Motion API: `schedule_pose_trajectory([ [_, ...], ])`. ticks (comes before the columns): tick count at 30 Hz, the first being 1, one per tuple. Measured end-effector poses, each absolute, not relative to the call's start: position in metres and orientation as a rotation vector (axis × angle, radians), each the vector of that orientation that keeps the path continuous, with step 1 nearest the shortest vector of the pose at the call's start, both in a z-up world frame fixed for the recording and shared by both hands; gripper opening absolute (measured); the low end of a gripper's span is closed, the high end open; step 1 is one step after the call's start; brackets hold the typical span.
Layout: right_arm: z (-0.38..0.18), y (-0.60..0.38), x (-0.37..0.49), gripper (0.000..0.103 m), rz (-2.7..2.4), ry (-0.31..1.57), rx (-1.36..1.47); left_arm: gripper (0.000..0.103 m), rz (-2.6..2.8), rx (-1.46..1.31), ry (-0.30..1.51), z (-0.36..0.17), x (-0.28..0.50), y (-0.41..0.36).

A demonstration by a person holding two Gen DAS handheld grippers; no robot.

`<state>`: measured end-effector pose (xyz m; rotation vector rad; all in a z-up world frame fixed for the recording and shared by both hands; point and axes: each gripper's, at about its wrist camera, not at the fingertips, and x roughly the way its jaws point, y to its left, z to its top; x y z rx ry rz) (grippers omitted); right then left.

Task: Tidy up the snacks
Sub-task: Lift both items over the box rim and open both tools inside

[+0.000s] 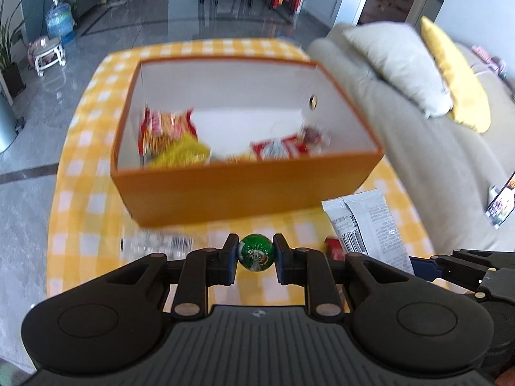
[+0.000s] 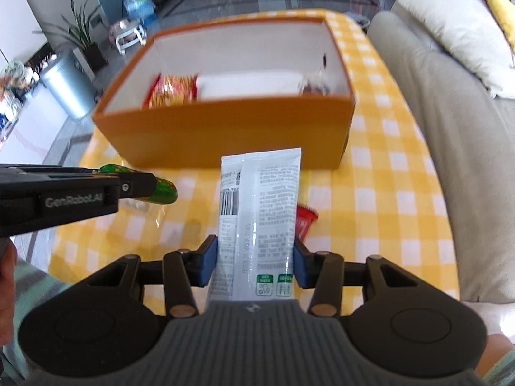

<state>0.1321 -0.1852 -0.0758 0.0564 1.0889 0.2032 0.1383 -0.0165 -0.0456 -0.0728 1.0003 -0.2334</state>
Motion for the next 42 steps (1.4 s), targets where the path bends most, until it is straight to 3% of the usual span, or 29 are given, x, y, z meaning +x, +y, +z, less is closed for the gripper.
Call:
schedule_pose_trajectory([
  [11,-0.028,-0.205,0.156,0.044,0.196,0.945,0.166,0.024,-0.271,-0.044,0.888,-0.003,0.171,-0.015],
  [24,-0.016,-0.184,0.238,0.044,0.265,0.897,0.168,0.024,-0.294,0.023,0.879,-0.002,0.234,-0.012],
  [42,-0.103,-0.144,0.343,0.044,0.263,1.12,-0.08,0.024,-0.263,0.015,1.099,-0.087,0.312,-0.011],
])
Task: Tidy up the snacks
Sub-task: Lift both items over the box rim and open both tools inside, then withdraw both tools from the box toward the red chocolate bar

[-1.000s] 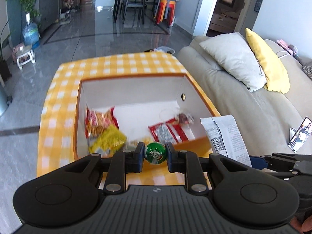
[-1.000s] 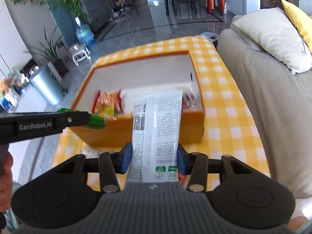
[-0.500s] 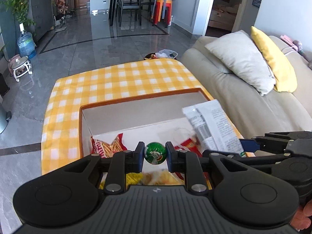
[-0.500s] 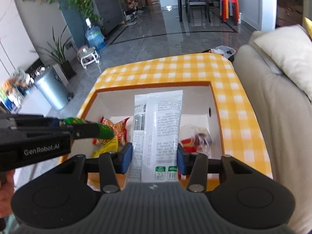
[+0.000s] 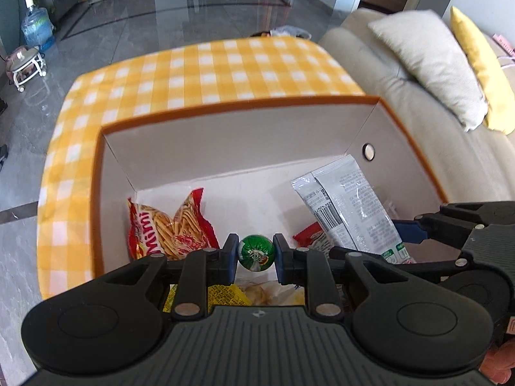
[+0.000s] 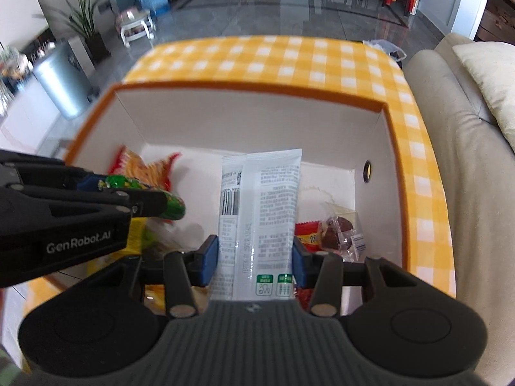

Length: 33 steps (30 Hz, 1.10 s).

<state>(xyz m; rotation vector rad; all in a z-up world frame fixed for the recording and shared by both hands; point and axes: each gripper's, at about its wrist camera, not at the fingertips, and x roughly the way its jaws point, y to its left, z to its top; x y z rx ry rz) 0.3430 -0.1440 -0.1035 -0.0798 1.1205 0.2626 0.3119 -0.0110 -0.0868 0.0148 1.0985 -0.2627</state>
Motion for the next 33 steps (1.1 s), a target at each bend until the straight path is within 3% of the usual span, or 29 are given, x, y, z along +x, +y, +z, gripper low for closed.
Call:
schedule_pose_trajectory([
  [18,-0.129,-0.138,0.351,0.046,0.24,1.192,-0.166,0.026,-0.248,0.072,1.16,-0.109,0.321,-0.019],
  [22,-0.125,-0.138,0.348,0.051,0.235,1.182,-0.167,0.041,-0.256,0.086,1.136,-0.099,0.317,-0.021],
  [24,-0.12,-0.138,0.346,0.059,0.229,1.167,-0.168,0.047,-0.25,0.076,1.121,-0.092,0.314,-0.019],
  [33,-0.08,-0.144,0.326,0.073,0.205,1.061,-0.138,0.067,-0.225,0.029,0.966,-0.042,0.282,-0.007],
])
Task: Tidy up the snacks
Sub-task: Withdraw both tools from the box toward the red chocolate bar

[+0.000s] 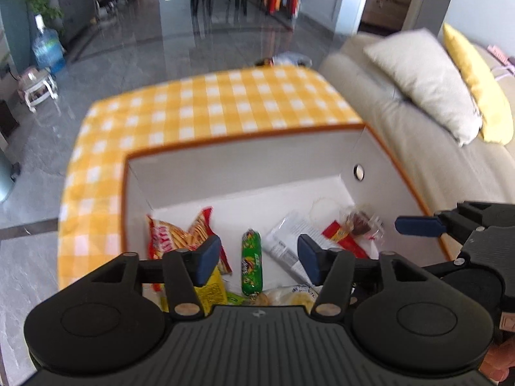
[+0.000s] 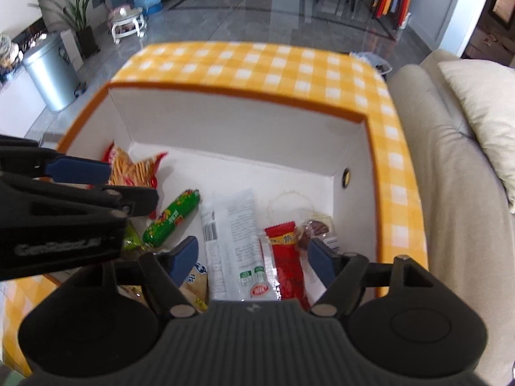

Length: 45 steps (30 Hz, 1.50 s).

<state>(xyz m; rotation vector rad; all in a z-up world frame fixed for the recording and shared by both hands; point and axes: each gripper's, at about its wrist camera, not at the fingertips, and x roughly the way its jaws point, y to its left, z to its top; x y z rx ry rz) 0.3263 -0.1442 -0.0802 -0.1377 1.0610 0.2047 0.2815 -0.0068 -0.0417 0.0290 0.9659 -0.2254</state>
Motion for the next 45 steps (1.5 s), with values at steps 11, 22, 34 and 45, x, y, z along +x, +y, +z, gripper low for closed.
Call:
schedule_pose_trajectory([
  [11,-0.037,-0.158,0.266,0.074,0.171,0.898,-0.001,0.073,-0.154,0.034,0.833,-0.003,0.215,0.01],
  [22,-0.033,-0.166,0.201,0.076,0.134,0.852,0.147,0.075,-0.168,-0.019,0.874,-0.013,0.153,0.029],
  [34,-0.089,-0.176,0.149,0.076,0.049,1.05,0.14,0.076,-0.116,-0.057,1.056,-0.065,0.125,0.035],
  [45,-0.145,-0.209,0.133,0.075,-0.144,1.212,0.105,0.076,-0.086,-0.077,1.172,-0.101,0.121,0.034],
])
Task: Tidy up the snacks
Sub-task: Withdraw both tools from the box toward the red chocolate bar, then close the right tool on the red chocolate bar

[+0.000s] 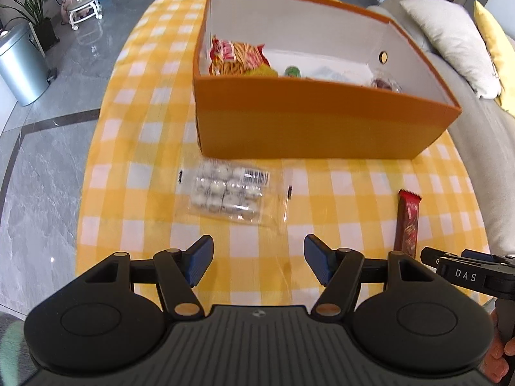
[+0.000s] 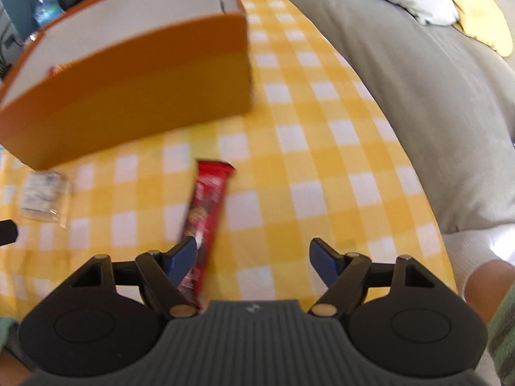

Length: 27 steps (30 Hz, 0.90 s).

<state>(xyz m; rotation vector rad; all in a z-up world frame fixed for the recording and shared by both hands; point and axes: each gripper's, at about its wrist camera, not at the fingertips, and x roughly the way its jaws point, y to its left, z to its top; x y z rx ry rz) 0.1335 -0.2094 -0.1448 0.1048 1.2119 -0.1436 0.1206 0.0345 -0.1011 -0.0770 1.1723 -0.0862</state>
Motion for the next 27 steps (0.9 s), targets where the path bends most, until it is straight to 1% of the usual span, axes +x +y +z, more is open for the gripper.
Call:
schedule_pose_trajectory([
  [7,-0.156,-0.215,0.135,0.074,-0.16,1.276,0.151,0.076,-0.079,-0.092,1.205,-0.112,0.121,0.036],
  [9,-0.16,-0.214,0.135,0.062,-0.156,1.296,0.163,0.076,-0.072,-0.1,1.21,-0.114,0.122,0.038],
  [10,-0.162,-0.214,0.136,0.061,-0.152,1.307,0.168,0.076,-0.069,-0.107,1.213,-0.116,0.122,0.04],
  [11,-0.164,-0.212,0.136,0.062,-0.149,1.313,0.168,0.076,-0.065,-0.114,1.217,-0.117,0.123,0.041],
  [13,-0.164,-0.208,0.137,0.06,-0.144,1.308,0.146,0.076,-0.058,-0.127,1.221,-0.119,0.124,0.043],
  [14,-0.164,-0.205,0.137,0.057,-0.137,1.305,0.129,0.076,-0.055,-0.132,1.221,-0.119,0.125,0.043],
  [15,-0.164,-0.202,0.137,0.051,-0.131,1.299,0.111,0.076,-0.053,-0.135,1.221,-0.12,0.126,0.043],
  [16,-0.162,-0.199,0.136,0.049,-0.124,1.293,0.094,0.076,-0.053,-0.136,1.22,-0.12,0.126,0.043],
  [19,-0.161,-0.192,0.136,0.038,-0.098,1.277,0.052,0.076,-0.053,-0.14,1.218,-0.12,0.127,0.044],
  [21,-0.159,-0.189,0.137,0.022,-0.071,1.265,0.047,0.076,-0.051,-0.148,1.213,-0.12,0.128,0.046],
  [23,-0.159,-0.187,0.137,0.014,-0.028,1.257,0.068,0.076,-0.048,-0.156,1.209,-0.121,0.129,0.047],
  [27,-0.159,-0.18,0.139,0.013,0.082,1.258,0.143,0.076,-0.041,-0.18,1.195,-0.121,0.133,0.05],
])
